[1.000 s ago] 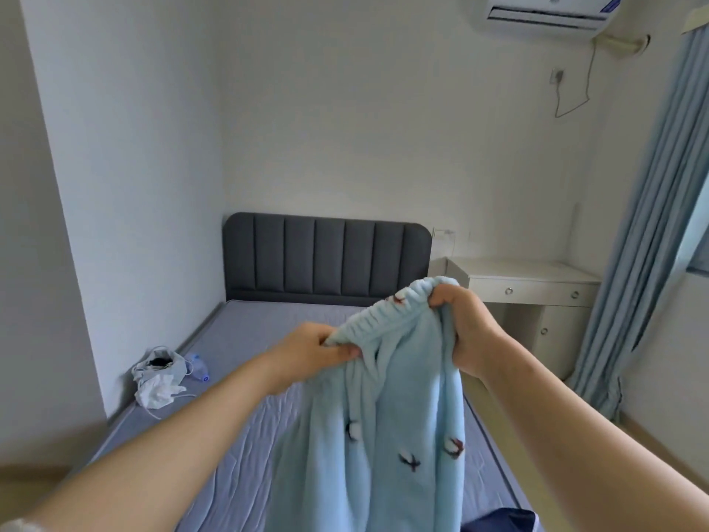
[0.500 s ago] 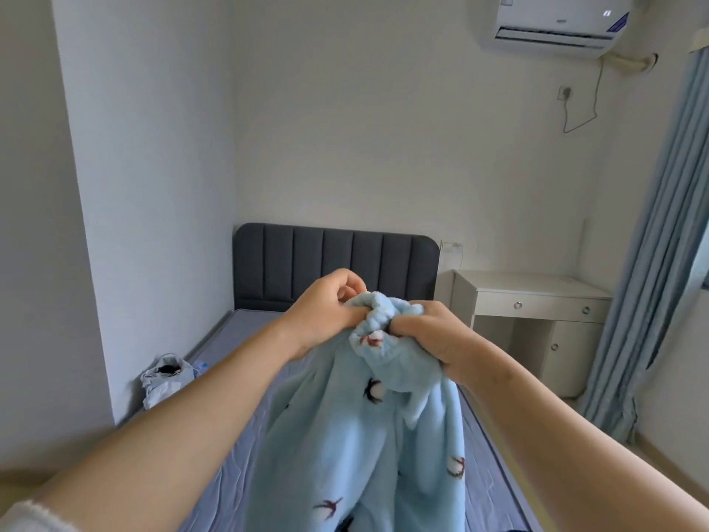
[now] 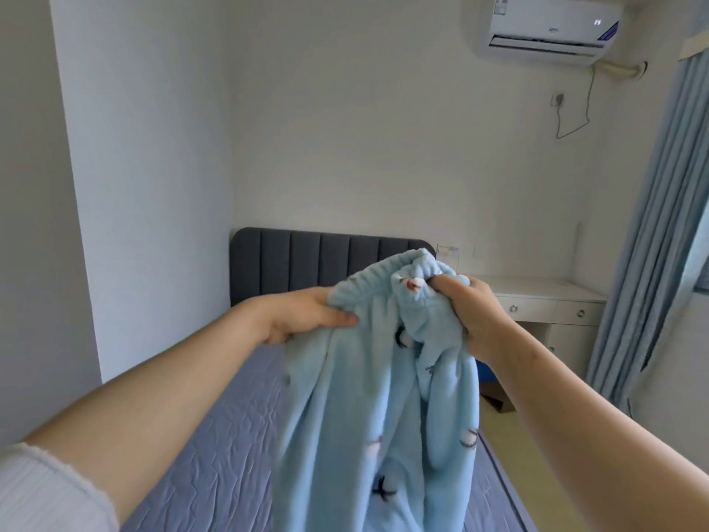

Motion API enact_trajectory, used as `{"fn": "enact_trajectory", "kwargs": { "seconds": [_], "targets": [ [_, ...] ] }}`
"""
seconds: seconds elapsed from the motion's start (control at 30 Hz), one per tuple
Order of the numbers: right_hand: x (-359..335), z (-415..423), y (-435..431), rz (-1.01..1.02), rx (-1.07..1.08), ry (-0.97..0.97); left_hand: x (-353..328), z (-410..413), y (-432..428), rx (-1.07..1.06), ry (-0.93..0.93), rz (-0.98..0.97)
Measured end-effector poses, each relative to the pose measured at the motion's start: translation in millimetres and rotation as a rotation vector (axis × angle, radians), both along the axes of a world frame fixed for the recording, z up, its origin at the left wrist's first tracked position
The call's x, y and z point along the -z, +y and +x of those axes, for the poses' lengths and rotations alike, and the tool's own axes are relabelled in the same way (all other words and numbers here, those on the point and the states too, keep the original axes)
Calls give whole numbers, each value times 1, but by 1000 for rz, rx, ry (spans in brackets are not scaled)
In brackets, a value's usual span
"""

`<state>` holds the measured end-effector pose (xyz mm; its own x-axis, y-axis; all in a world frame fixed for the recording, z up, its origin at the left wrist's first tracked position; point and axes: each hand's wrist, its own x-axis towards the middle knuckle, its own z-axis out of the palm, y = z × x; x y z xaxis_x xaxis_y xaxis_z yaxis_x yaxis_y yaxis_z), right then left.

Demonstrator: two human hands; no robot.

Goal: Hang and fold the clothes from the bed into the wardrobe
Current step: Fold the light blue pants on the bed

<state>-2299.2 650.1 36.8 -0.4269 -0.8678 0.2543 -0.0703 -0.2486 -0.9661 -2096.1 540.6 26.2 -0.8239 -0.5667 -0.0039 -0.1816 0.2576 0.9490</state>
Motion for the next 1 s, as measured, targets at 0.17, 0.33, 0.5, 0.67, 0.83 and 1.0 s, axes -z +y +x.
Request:
{"fn": "enact_trajectory", "kwargs": {
  "seconds": [0.17,0.33,0.5,0.67,0.83,1.0],
  "targets": [
    [12,-4,-8,198,113,-57,-9,-4,-5,-51,-2,-24],
    [15,-9,-7,211,203,-224,-1,0,-11,-80,-219,-60],
    [17,-22,-9,112,369,-188,5,14,-21,-82,-919,-298],
    [32,-24,-11,123,306,-108,5,21,-33,-349,-717,-486],
    [45,-29,-7,257,171,425,-18,33,-41,-305,-605,-689],
    [46,-38,-10,278,280,543,-43,46,-41,-262,-702,-877]
  ]
}}
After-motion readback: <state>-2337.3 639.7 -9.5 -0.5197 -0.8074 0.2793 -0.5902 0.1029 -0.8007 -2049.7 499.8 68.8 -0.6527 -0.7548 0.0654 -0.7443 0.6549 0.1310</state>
